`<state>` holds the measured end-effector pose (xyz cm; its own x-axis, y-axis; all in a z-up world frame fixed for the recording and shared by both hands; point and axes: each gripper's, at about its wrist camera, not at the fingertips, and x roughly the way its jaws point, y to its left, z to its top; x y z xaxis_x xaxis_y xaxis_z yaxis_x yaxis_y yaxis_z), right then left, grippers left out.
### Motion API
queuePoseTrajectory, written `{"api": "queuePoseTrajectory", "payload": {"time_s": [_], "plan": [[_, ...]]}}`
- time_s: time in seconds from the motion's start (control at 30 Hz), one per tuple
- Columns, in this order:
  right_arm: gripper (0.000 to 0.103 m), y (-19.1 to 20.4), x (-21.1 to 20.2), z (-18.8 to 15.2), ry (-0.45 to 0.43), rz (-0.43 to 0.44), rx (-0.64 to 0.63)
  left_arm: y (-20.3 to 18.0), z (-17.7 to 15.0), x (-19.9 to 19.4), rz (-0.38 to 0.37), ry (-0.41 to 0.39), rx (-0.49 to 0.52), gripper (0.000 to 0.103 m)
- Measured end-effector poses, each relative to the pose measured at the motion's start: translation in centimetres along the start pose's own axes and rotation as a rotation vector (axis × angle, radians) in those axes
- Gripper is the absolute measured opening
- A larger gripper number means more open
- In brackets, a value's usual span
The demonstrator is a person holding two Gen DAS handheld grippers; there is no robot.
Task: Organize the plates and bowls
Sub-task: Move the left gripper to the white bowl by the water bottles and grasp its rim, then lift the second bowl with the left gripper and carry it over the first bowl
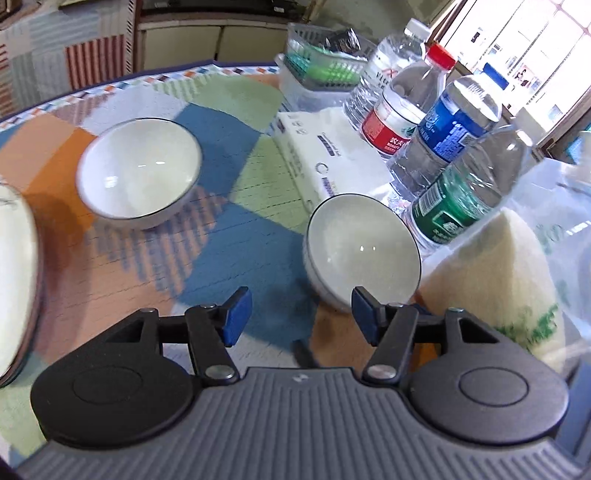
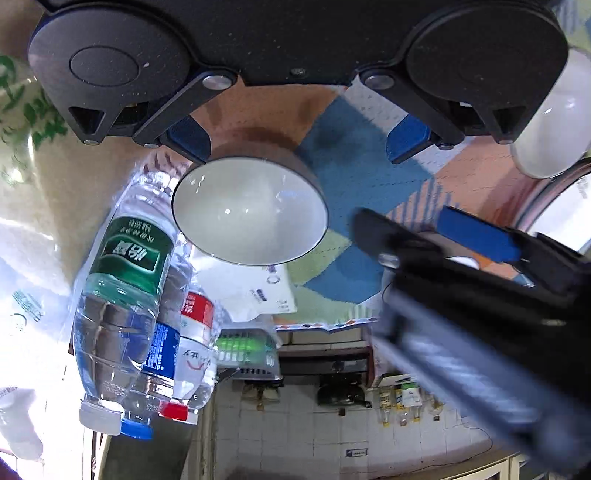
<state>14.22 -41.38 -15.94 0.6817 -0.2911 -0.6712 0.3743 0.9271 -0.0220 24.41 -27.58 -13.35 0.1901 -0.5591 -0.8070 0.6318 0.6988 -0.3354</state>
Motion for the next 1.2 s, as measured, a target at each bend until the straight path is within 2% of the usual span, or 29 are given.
{"api": "queuePoseTrajectory", "payload": {"time_s": [0.1, 0.23, 0.3, 0.4, 0.53, 0.63, 0.73, 0.83, 1.0, 1.2], "plan": [[0.103, 0.1, 1.2, 0.1, 0.004, -0.073, 0.001, -0.3, 0.6, 2.5, 0.009, 0.024, -0.01, 0.057], [0.103, -0.6, 1.8, -0.1, 0.028, -0.085, 0.052, -0.4, 0.7, 4.6, 0.033, 0.048, 0.003, 0.054], [0.103, -0.6, 2.2, -0.3, 0.032, -0.091, 0.036, -0.3, 0.7, 5.3, 0.029, 0.05, 0.0, 0.052], [0.102, -0.4, 3.0, -0.3, 0.025, -0.114, 0.013, 0.0, 1.1, 6.0, 0.009, 0.064, -0.026, 0.042], [0.103, -1.0, 3.3, 0.2, 0.013, -0.107, 0.086, 0.2, 1.5, 6.9, -0.016, 0.065, -0.045, 0.026], [0.103, -0.7, 4.0, 0.4, 0.022, -0.125, 0.066, 0.0, 1.6, 7.5, -0.047, 0.074, -0.043, 0.016], [0.103, -0.4, 5.0, 0.5, 0.013, -0.146, 0.049, -0.6, 1.4, 7.7, -0.004, 0.063, -0.013, 0.012], [0.103, -0.5, 5.2, 0.3, 0.003, -0.13, 0.05, -0.8, 1.3, 7.7, 0.016, 0.067, 0.016, 0.011], [0.103, -1.1, 5.7, 0.3, 0.001, -0.082, 0.024, -0.9, 0.9, 7.4, 0.023, 0.072, 0.064, 0.011], [0.103, -1.6, 6.2, -0.1, 0.026, -0.036, 0.019, -0.9, 1.0, 7.2, 0.02, 0.083, 0.062, 0.01]]}}
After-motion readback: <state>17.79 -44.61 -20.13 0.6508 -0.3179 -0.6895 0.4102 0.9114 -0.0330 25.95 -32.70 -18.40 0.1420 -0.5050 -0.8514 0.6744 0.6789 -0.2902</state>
